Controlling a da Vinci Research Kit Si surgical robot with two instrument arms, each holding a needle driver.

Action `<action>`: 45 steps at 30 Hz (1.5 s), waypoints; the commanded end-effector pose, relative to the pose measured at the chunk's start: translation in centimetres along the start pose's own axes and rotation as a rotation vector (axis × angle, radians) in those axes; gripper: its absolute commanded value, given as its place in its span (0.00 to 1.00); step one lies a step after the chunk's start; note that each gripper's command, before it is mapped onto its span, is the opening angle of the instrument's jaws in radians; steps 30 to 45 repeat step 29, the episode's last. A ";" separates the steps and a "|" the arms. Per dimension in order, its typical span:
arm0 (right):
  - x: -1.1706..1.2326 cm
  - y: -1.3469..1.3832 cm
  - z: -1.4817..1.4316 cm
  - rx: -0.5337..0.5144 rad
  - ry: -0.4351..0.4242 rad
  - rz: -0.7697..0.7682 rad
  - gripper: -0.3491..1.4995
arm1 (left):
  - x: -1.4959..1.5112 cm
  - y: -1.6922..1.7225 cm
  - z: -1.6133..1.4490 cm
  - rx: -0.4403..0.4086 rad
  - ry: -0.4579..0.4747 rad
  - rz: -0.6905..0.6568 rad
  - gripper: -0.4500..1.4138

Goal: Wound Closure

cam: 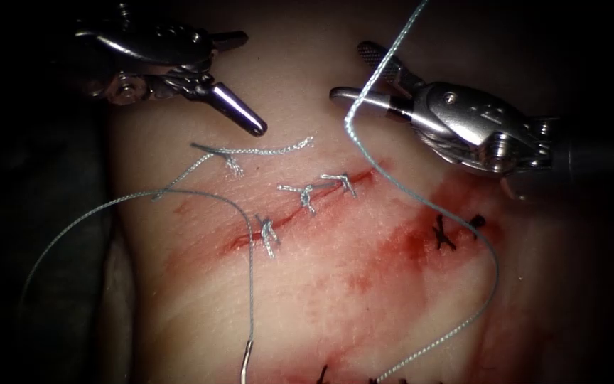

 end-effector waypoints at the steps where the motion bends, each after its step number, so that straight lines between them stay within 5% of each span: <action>1: -0.09 0.05 -0.10 -0.023 -0.032 -0.004 0.76 | -0.02 -0.01 0.09 -0.011 0.019 -0.002 0.95; 12: -0.16 0.47 -0.42 -0.114 -0.080 -0.025 0.83 | -0.04 0.06 -0.07 -0.090 0.068 0.037 0.96; 23: -0.16 0.35 -0.37 -0.129 -0.081 -0.049 0.92 | -0.03 0.03 -0.06 -0.083 0.069 0.039 0.98; 45: -0.17 0.33 -0.39 -0.109 -0.081 -0.049 0.90 | -0.03 0.03 -0.05 -0.082 0.069 0.045 0.98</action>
